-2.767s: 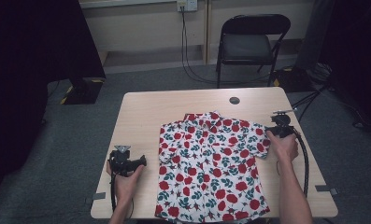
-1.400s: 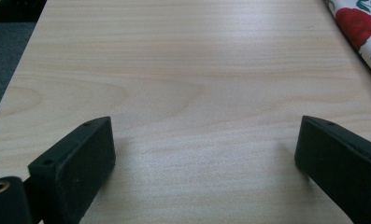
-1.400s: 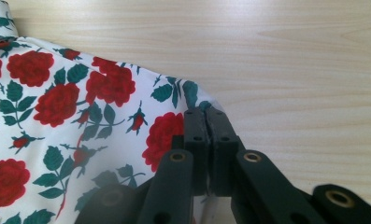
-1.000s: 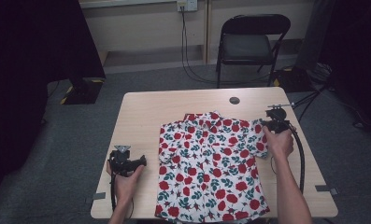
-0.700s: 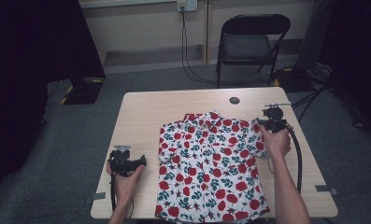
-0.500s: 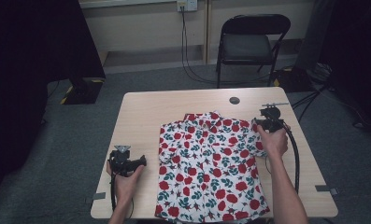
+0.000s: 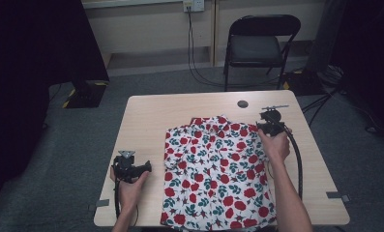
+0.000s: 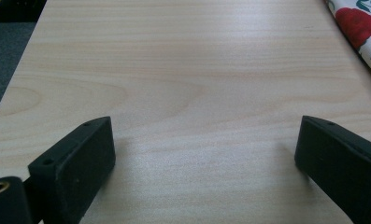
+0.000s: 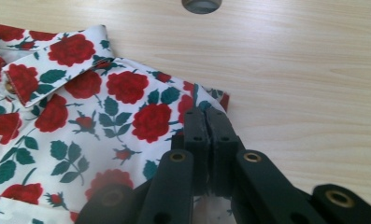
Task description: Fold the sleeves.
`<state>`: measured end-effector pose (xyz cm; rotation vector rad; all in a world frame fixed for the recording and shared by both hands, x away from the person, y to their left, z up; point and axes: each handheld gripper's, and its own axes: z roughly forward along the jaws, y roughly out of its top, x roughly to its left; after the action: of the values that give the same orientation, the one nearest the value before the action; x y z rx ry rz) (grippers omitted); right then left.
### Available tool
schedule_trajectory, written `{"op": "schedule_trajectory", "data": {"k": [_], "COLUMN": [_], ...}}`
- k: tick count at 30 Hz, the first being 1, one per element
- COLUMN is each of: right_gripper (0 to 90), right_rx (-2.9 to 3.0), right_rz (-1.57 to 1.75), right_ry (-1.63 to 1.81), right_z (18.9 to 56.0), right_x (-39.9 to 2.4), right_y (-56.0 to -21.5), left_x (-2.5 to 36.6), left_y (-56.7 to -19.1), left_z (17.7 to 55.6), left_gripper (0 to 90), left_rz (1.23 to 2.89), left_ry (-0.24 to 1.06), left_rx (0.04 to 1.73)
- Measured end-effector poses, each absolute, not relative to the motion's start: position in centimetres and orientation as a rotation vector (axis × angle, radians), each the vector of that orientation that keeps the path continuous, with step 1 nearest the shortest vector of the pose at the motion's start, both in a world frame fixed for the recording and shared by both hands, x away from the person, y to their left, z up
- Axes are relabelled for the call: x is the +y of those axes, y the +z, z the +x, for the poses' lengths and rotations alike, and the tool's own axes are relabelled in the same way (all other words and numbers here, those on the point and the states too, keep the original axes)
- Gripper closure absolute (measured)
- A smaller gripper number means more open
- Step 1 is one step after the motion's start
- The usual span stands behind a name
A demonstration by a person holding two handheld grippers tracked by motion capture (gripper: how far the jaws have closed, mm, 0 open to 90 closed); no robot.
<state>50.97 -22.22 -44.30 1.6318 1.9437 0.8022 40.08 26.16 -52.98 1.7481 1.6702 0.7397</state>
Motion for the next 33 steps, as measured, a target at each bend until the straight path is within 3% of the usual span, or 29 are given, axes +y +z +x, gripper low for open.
{"op": "schedule_trajectory", "data": {"k": [33], "right_gripper": [87.5], "right_rx": [2.051], "right_rz": [1.659], "right_ry": [0.767], "right_z": [53.7], "right_x": [-16.9], "right_y": [-47.6], "left_x": [26.2], "left_y": [-53.0], "left_z": [40.1], "left_gripper": [4.4], "left_rz": [1.751], "left_ry": [0.738], "left_rx": [1.665]}}
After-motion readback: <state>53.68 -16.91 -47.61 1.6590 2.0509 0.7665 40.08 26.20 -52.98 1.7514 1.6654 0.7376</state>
